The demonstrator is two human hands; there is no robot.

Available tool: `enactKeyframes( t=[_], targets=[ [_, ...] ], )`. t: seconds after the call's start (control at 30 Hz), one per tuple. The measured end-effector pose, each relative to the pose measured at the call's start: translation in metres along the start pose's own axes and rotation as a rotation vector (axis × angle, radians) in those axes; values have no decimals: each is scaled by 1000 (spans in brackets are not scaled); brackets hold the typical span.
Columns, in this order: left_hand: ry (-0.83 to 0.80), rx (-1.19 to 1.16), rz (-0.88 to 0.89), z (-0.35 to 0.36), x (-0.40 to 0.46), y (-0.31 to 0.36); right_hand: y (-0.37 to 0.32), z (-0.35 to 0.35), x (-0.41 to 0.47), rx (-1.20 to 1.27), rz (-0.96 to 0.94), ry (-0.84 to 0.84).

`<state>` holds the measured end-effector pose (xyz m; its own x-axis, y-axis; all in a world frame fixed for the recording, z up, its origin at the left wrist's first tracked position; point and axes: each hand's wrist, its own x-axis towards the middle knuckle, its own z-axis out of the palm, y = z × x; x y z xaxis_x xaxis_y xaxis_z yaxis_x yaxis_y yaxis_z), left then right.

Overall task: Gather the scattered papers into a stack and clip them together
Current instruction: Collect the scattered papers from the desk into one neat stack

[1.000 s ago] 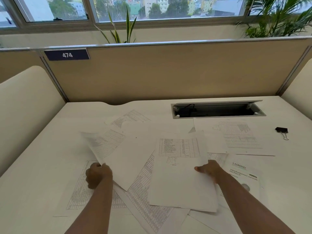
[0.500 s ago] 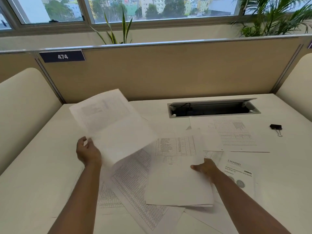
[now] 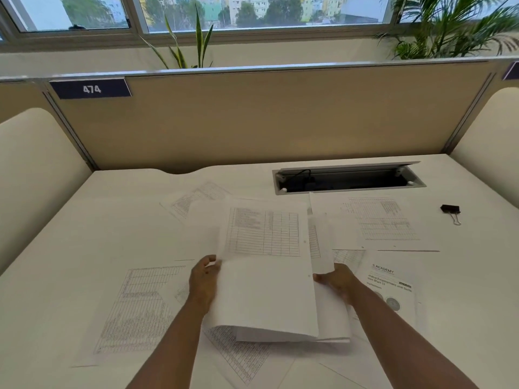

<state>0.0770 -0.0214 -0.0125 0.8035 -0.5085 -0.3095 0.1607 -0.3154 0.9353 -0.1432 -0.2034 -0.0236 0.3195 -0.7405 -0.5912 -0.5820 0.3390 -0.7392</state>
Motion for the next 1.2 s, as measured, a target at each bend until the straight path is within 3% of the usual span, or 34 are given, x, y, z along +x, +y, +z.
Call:
enactKeyframes(
  t=[0.27, 0.4, 0.53, 0.67, 0.83, 1.03, 1.1, 1.2],
  targets=[
    [13, 337, 60, 36, -20, -9, 2, -2, 8, 244, 77, 29],
    [23, 435, 94, 45, -29, -7, 10, 1, 10, 202, 22, 11],
    [276, 445, 15, 29, -28, -3, 10, -1, 7, 169, 0, 35],
    [533, 596, -294, 1, -20, -4, 6, -18, 7, 159, -33, 84],
    [521, 460, -502, -6, -17, 8, -1, -44, -8, -358, -78, 302],
    [461, 92, -537, -2, -5, 15, -1, -41, -14, -459, -45, 275],
    [351, 156, -470, -1, -6, 13, -3, -40, -15, -446, -42, 277],
    [284, 257, -227, 0, -9, 23, -5, -38, -16, -394, -57, 280]
  ],
)
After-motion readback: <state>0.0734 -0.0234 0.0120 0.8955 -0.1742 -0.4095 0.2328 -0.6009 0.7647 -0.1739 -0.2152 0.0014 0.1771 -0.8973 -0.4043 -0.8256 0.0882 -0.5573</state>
